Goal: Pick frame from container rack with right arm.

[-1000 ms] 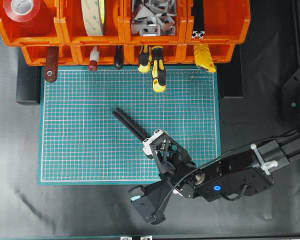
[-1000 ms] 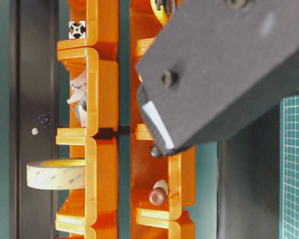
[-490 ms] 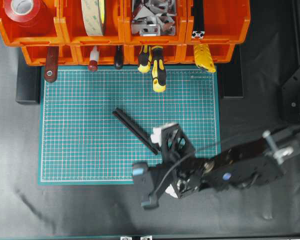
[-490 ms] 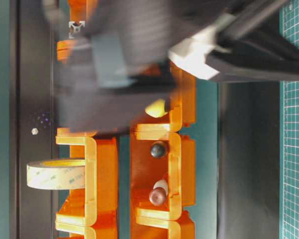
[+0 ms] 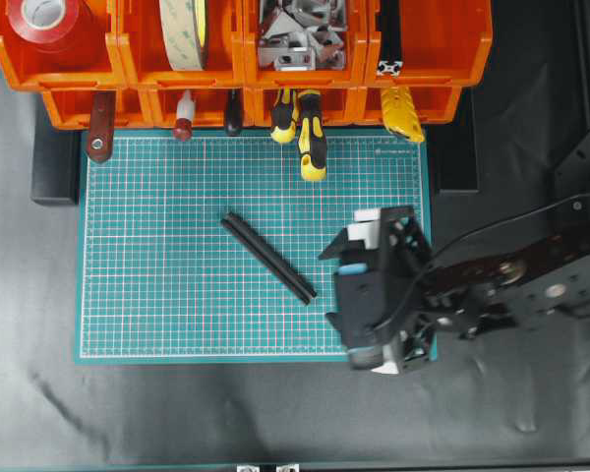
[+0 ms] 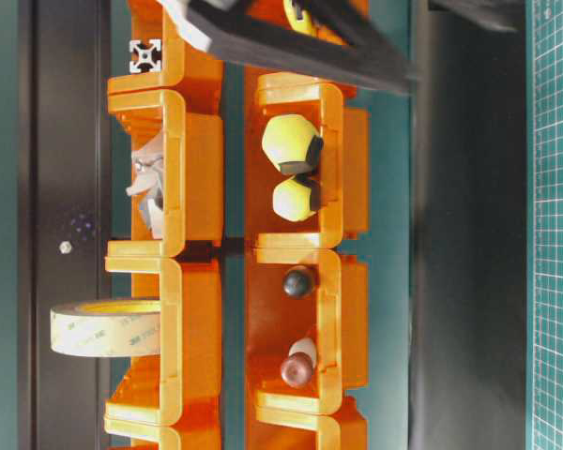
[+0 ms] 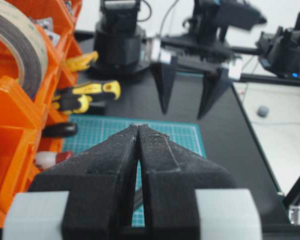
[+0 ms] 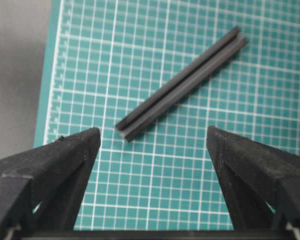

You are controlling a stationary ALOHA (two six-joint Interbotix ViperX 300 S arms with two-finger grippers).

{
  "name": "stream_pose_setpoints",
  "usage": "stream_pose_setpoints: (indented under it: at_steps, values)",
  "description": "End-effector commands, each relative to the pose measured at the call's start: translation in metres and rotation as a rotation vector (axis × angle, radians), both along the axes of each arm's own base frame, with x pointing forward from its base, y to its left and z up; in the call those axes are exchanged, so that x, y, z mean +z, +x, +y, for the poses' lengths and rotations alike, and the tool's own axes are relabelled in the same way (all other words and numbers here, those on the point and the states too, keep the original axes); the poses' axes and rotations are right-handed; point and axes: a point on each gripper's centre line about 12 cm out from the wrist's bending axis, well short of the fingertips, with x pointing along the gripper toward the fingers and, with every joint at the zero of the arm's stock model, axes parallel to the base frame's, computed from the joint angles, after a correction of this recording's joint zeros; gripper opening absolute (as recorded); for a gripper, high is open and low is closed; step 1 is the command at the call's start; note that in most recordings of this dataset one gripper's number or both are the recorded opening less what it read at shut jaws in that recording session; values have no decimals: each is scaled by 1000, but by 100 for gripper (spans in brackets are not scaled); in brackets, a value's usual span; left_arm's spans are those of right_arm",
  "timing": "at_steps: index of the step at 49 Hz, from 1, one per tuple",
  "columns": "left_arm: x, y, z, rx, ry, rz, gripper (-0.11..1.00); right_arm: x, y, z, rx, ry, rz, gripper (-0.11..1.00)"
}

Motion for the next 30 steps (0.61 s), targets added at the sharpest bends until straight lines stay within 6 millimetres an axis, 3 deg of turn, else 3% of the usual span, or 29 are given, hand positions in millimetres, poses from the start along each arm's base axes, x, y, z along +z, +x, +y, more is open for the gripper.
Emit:
stream_pose_setpoints:
  at_steps: [1, 11, 30]
  values:
    - [8, 0, 0, -2, -1, -18, 0, 23, -6, -6, -3, 29, -66, 82]
    - [19, -9, -1, -8, 2, -63, 0, 40, -35, -27, -48, 72, -121, 82]
    - [7, -6, -2, -15, -48, -3, 0, 79, -109, -72, -138, 235, -354, 82]
